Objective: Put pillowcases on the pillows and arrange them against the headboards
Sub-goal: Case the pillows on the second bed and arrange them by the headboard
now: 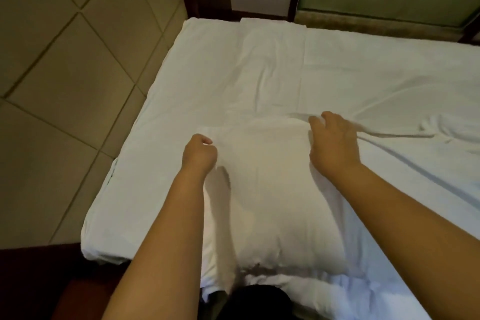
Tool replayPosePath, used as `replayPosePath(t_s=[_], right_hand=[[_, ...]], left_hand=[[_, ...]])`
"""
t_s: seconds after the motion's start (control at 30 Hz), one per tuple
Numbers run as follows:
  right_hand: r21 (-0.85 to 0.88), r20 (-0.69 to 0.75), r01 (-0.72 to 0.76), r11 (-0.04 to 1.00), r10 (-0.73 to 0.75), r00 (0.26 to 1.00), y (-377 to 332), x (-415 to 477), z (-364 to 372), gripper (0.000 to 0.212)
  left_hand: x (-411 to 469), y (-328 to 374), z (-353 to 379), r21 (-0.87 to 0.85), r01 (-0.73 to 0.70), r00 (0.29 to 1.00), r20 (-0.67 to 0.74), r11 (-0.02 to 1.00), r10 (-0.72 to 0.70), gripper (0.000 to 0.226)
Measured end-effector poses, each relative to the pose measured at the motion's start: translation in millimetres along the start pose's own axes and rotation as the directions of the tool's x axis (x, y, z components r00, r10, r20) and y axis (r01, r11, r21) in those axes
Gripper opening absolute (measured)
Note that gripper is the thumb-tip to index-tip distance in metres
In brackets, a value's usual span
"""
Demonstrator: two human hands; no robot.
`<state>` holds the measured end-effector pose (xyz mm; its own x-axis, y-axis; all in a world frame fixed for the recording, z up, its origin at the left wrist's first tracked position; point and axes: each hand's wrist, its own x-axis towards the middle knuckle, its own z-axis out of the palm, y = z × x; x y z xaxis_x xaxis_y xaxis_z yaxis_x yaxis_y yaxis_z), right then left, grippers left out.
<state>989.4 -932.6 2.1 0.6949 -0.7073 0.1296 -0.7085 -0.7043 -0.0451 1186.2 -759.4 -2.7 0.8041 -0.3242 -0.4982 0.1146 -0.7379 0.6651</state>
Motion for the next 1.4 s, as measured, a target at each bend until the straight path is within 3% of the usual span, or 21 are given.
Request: replayPosePath(t_s=[0.13, 0.23, 0.33, 0.4, 0.5, 0.7, 0.9, 0.97, 1.07, 1.13, 1.3, 1.4], right_hand=[[0.085, 0.148, 0.166, 0.982, -0.177, 0.973, -59, 14, 20, 0.026], [0.126, 0.234, 0.324, 0.938, -0.345, 0.909, -99, 13, 37, 0.035], [0.159, 0.261, 0.357, 0.92, -0.388, 0.884, -125, 13, 51, 0.036], [0.175, 0.252, 0.366, 0.914, -0.401, 0.881, -133, 14, 58, 0.034], [0.161, 0.23, 0.396, 0.904, -0.425, 0.876, -139, 16, 66, 0.034], [0.192, 0.231, 0.39, 0.901, -0.428, 0.874, -139, 17, 69, 0.03], [0.211, 0.248, 0.436, 0.875, -0.479, 0.842, -133, 14, 58, 0.041], [0.242, 0.295, 0.5, 0.831, -0.554, 0.778, -135, 16, 43, 0.055], [0.327, 0.298, 0.621, 0.713, -0.701, 0.648, -141, 24, 12, 0.052], [0.314, 0.317, 0.661, 0.682, -0.731, 0.604, -143, 33, -6, 0.051], [0.397, 0.094, 0.638, 0.66, -0.72, 0.687, -134, 66, -76, 0.047], [0.353, -0.054, 0.686, 0.636, -0.718, 0.694, -127, 80, -109, 0.037]], left_hand=[[30, -57, 4, 0.038, 0.252, 0.965, 0.069, 0.967, -0.254, 0.04], [29, -85, 18, 0.015, 0.42, 0.872, 0.27, 0.907, -0.408, 0.039], [9, -98, 37, -0.065, 0.557, 0.729, 0.516, 0.828, -0.45, 0.033], [4, -110, 52, -0.089, 0.532, 0.739, 0.534, 0.842, -0.41, 0.046], [6, -118, 63, -0.089, 0.444, 0.808, 0.47, 0.892, -0.355, 0.041], [12, -122, 62, -0.095, 0.428, 0.842, 0.404, 0.899, -0.358, 0.035], [-4, -106, 50, -0.31, 0.406, 0.913, 0.176, 0.86, -0.368, 0.034], [-15, -84, 40, -0.374, 0.324, 0.945, 0.1, 0.869, -0.31, 0.035], [-37, -40, 21, -0.347, 0.191, 0.978, -0.017, 0.918, -0.21, 0.042], [-53, -10, 6, -0.344, 0.103, 0.986, -0.091, 0.933, -0.143, 0.039], [-116, 57, -39, -0.452, -0.191, 0.967, -0.237, 0.872, 0.089, 0.024], [-132, 66, -57, -0.507, -0.226, 0.943, -0.328, 0.832, 0.057, 0.03]])
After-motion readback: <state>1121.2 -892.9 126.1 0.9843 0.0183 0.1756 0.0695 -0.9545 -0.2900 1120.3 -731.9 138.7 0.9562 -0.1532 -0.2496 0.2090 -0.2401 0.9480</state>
